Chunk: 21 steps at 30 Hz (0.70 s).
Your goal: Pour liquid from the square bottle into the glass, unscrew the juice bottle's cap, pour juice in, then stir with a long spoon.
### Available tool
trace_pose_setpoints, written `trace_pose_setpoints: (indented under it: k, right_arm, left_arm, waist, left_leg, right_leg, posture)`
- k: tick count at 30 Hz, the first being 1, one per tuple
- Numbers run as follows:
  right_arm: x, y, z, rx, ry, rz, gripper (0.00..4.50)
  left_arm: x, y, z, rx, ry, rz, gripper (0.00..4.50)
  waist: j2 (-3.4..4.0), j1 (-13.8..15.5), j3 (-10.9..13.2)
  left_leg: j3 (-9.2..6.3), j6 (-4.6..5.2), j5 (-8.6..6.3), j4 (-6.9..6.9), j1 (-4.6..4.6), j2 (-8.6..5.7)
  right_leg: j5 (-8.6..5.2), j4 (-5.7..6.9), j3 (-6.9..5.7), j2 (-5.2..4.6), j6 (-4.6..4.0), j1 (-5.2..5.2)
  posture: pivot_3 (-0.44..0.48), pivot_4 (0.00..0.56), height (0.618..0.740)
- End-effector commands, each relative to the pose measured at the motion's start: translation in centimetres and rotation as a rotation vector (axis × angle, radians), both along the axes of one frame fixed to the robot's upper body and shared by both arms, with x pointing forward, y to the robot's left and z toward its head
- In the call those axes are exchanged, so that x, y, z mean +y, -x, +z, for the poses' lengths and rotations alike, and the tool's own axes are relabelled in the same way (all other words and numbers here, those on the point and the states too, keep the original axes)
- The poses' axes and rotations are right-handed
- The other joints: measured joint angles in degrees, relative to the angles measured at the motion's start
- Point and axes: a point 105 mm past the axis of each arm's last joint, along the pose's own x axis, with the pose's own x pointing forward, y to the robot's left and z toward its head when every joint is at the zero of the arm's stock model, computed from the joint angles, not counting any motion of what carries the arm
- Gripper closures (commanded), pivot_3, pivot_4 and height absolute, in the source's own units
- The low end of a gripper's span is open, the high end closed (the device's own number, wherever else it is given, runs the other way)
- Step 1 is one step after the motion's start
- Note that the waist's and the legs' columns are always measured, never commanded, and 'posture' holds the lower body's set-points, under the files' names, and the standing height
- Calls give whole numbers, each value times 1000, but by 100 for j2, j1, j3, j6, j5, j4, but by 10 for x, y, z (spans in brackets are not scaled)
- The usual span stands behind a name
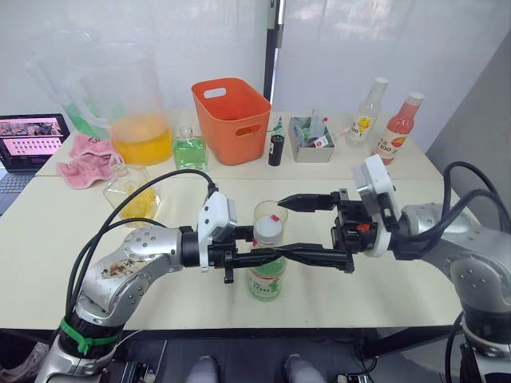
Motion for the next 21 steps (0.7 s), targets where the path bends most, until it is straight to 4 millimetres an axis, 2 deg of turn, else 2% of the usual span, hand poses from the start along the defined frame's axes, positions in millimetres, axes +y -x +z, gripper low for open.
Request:
trace_pose_setpoints:
  k: [1, 9, 12, 17, 18, 21]
  right_arm:
    - [1, 6, 9, -48, -5, -63, 38]
    - [8, 1, 2, -40, 24, -142, 38]
    - [9, -1, 1, -35, 24, -156, 854]
    - [12, -2, 0, -19, 24, -149, 2555]
    - [13, -2, 0, -16, 22, -145, 2775]
    - [14, -1, -1, -11, 20, -131, 2804]
  left_arm:
    - [-7, 2, -5, 32, -7, -48, 3092]
    - [-9, -2, -5, 37, 0, -50, 3092]
    - [-9, -3, -5, 39, 0, -51, 3092]
    - [-9, -4, -5, 41, -2, -47, 3092]
    - [-9, -4, -5, 41, -2, -45, 3092]
    - [-9, -4, -5, 40, -2, -40, 3092]
  waist:
    - [0, 3, 0]
    - [-1, 17, -1]
    - [-1, 17, 0]
    - [-1, 18, -1]
    - [-1, 19, -1]
    - [-1, 19, -1]
  left_leg:
    - [0, 0, 0, 2, 0, 0]
    - [0, 0, 1, 4, 0, -2]
    - [0, 0, 1, 3, 0, -2]
    - [-1, 0, 1, 3, 0, -2]
    - [-1, 0, 1, 3, 0, -2]
    - [-1, 0, 1, 4, 0, -2]
  right_leg:
    - [-3, 0, 0, 0, -5, 0]
    - [-2, -8, 0, -2, -7, 6]
    - [-2, -8, 0, -2, -7, 6]
    - [-2, -9, 0, -2, -7, 7]
    - [-1, -9, 0, -2, -7, 7]
    - [-1, -9, 0, -2, -6, 8]
  posture:
    - [0, 150, 740]
    - [0, 150, 740]
    - [0, 150, 740]
    - [0, 150, 740]
    - [0, 150, 740]
    - [0, 150, 740]
